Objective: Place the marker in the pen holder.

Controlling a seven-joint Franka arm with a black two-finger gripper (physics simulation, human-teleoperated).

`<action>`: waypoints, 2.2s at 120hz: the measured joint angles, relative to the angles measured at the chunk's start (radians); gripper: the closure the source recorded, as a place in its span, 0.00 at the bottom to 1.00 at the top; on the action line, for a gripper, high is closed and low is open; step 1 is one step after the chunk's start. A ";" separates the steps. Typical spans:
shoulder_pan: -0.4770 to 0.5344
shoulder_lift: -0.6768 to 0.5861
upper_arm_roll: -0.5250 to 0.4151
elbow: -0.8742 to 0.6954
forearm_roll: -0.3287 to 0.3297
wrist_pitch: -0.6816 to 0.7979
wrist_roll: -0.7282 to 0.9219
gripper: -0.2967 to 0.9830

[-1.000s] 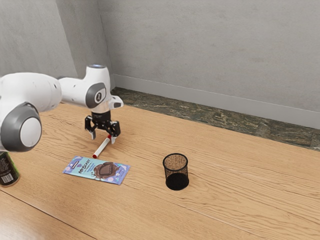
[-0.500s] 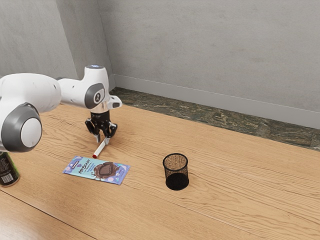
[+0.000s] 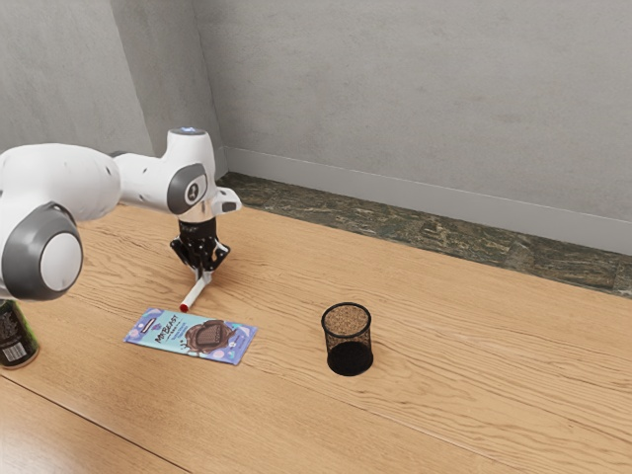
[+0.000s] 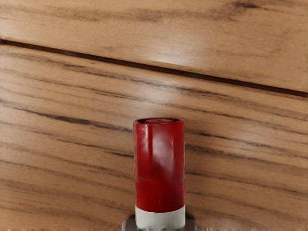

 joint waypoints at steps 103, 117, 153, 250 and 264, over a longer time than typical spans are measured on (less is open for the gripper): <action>-0.295 -0.501 -0.058 -0.555 0.086 0.790 -0.091 0.85; -0.329 -0.583 -0.057 -0.665 0.080 0.831 -0.131 0.85; -0.392 -0.604 -0.089 -0.731 0.078 0.866 -0.228 0.85; -0.424 -0.599 -0.111 -0.737 0.080 0.837 -0.400 0.45; -0.362 -0.633 -0.069 -0.709 0.075 0.764 -0.409 0.36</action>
